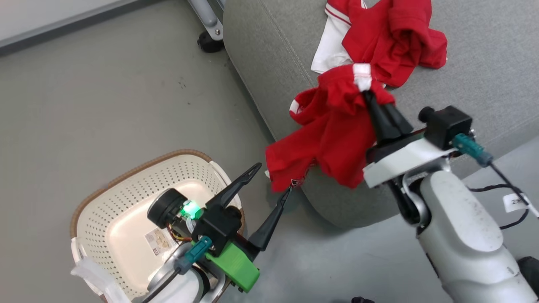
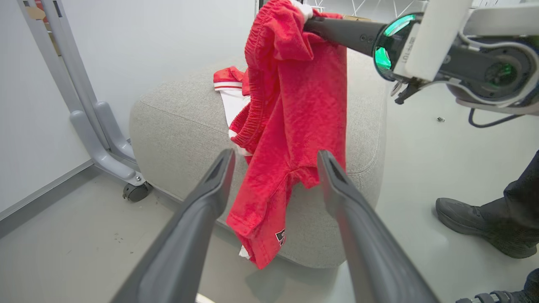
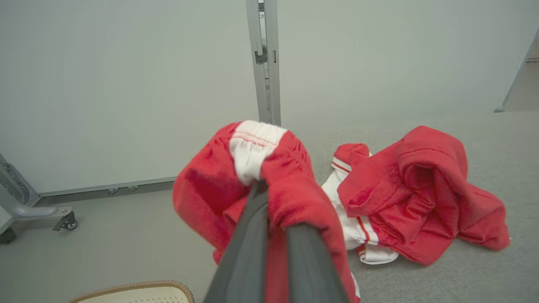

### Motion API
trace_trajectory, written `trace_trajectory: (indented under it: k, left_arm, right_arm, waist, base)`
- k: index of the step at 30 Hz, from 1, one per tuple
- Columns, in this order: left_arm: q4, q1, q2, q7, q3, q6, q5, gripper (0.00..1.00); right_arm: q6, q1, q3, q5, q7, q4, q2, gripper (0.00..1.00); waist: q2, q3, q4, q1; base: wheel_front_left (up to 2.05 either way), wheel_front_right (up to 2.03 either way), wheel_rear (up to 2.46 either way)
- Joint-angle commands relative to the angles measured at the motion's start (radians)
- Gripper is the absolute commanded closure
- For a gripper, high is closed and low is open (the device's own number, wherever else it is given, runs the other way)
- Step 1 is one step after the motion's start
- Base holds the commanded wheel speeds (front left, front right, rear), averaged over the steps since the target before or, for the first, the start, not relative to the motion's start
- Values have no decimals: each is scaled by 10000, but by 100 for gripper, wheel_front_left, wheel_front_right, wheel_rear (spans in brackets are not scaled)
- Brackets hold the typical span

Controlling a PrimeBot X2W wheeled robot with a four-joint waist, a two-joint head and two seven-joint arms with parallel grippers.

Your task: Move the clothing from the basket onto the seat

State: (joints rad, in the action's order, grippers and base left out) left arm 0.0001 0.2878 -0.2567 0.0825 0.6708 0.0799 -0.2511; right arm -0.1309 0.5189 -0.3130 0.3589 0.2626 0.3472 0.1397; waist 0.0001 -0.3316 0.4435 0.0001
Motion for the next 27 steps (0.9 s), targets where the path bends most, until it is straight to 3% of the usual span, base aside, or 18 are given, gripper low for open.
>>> trace_trajectory:
  k: [1,15,21,27]
  left_arm:
    - [-74,278,-96,-17,-22,54,69,0]
    - [-488,1894,-54,-82,323,263,520,0]
    - [-689,2485,-85,-158,374,305,680,0]
    - [-777,2854,2,-226,519,327,785,0]
  right_arm:
    - [3,284,275,-67,30,-157,83,100]
    - [5,2777,3885,-340,30,-1205,2218,100]
    - [5,3946,4553,-214,27,-139,2953,100]
    - [5,4564,4750,8,28,1483,3043,100]
  waist:
    - [-1,-705,261,-1]
    - [-1,-2752,-1042,-1]
    - [-1,-3678,-1486,-1]
    - [-1,-4281,-1808,-1]
  base:
    - [0,0,0]
    - [0,0,0]
    - [0,0,0]
    - [0,0,0]
